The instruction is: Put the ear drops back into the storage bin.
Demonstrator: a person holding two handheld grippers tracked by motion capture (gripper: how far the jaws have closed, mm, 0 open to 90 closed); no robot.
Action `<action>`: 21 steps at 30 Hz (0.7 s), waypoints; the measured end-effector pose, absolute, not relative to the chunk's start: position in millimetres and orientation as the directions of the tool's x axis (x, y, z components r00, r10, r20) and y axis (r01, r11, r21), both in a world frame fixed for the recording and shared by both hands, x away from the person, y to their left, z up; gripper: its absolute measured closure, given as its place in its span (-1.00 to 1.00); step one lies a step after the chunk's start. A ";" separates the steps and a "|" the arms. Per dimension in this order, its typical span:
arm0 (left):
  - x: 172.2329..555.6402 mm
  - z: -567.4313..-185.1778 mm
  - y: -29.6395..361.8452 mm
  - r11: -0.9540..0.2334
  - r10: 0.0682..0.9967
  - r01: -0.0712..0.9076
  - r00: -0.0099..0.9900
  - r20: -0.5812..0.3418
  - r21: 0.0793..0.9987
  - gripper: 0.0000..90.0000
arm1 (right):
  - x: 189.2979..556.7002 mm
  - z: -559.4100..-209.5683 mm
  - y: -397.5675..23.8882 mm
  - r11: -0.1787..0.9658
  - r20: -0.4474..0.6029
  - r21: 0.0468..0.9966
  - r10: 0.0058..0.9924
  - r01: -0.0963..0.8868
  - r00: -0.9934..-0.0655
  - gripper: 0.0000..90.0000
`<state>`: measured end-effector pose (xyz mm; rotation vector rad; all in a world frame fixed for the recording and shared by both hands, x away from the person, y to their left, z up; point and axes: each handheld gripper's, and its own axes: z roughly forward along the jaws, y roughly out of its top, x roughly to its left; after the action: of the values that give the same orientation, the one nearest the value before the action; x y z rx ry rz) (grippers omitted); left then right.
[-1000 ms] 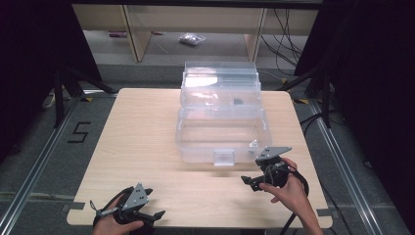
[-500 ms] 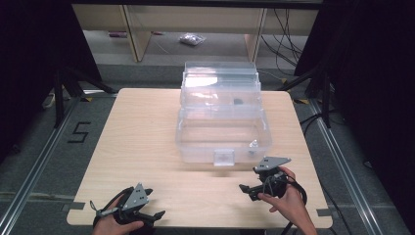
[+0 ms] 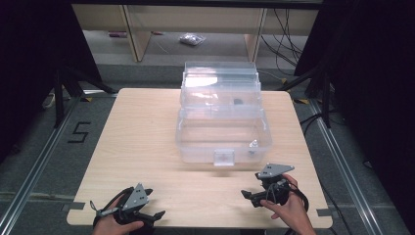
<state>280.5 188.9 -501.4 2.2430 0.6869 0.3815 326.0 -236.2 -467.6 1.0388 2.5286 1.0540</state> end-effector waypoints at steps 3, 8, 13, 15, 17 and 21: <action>280.2 -501.5 188.8 -0.578 0.577 0.358 0.814 0.058 0.733 -0.61 | 324.6 -469.8 -241.6 0.506 0.071 0.678 0.676 0.532 -0.733 -0.58; 280.3 -501.5 188.8 -0.578 0.579 0.358 0.813 0.059 0.733 -0.61 | 320.3 -476.0 -246.8 0.501 0.064 0.678 0.689 0.538 -0.722 -0.59; 280.0 -501.7 188.7 -0.576 0.578 0.358 0.814 0.056 0.735 -0.61 | 315.2 -481.3 -250.3 0.487 0.068 0.677 0.705 0.552 -0.705 -0.59; 280.3 -501.5 188.7 -0.578 0.580 0.358 0.813 0.060 0.733 -0.61 | 312.9 -481.6 -252.4 0.481 0.080 0.671 0.709 0.564 -0.701 -0.59; 280.4 -501.5 188.9 -0.578 0.580 0.358 0.812 0.060 0.733 -0.61 | 312.1 -483.0 -254.6 0.478 0.077 0.678 0.709 0.558 -0.701 -0.60; 280.3 -501.5 188.6 -0.578 0.579 0.358 0.813 0.060 0.733 -0.61 | 308.2 -486.1 -257.0 0.467 0.075 0.687 0.715 0.556 -0.695 -0.60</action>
<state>280.3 188.6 -501.5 2.2439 0.6858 0.3793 308.2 -257.0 -486.1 1.0984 2.4924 1.0428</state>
